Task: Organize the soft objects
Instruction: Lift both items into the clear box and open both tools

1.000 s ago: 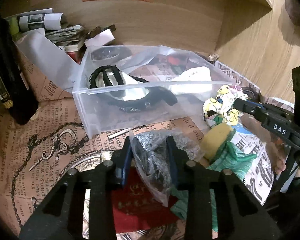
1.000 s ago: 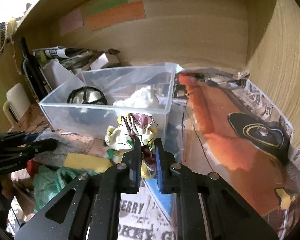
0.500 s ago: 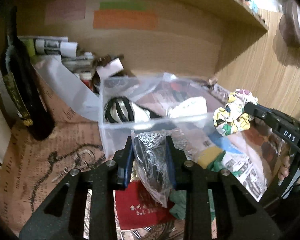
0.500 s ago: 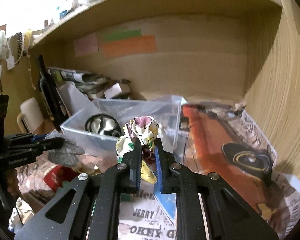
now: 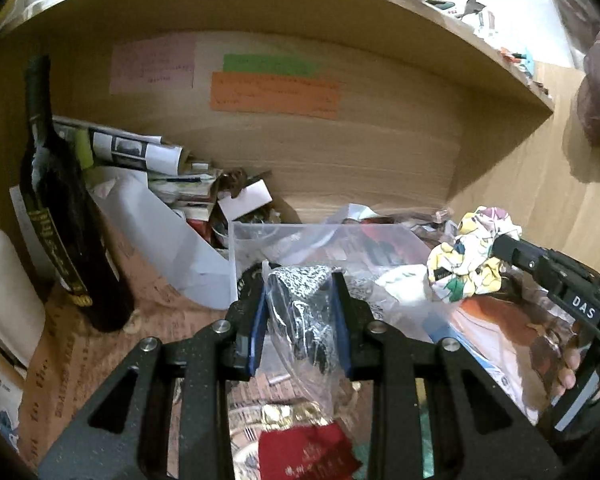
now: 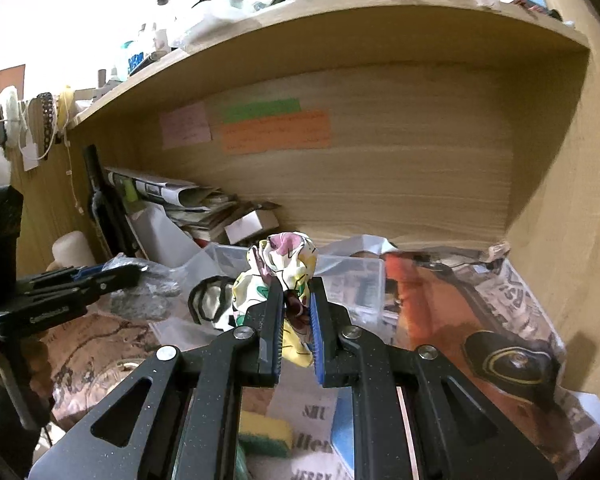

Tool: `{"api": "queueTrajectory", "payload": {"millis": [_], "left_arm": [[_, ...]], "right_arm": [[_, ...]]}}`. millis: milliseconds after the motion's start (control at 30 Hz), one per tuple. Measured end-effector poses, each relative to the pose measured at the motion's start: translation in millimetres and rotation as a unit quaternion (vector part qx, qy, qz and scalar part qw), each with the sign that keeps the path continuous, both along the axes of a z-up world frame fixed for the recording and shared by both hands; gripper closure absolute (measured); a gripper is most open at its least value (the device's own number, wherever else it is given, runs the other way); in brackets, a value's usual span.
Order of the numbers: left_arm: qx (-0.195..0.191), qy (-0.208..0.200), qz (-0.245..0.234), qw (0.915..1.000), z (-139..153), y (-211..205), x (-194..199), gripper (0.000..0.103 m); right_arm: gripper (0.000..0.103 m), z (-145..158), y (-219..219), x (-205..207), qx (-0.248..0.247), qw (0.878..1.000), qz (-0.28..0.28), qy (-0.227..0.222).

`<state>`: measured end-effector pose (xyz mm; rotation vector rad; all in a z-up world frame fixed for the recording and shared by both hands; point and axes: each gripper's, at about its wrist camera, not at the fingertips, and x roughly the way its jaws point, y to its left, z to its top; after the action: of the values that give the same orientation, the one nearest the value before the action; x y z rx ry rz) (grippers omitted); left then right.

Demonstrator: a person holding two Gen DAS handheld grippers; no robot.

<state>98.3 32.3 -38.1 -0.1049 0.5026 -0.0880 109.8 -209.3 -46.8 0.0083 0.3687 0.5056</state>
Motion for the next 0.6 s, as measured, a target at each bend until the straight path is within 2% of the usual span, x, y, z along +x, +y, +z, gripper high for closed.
{"api": "queueTrajectory", "payload": {"millis": [333,600], "left_arm": [[0.001,0.032,0.014,0.9994,-15.1,4.2,42.7,0.073],[0.017,0.063,0.005,0.9979,-34.5,-5.9,71.5,0.073]], "right_arm": [[0.092,-20.2,24.8,38.3,-0.019,0.999,0.017,0.04],[0.092,-44.7,37.6,61.0,-0.045,0.995,0.024,0.085]]}}
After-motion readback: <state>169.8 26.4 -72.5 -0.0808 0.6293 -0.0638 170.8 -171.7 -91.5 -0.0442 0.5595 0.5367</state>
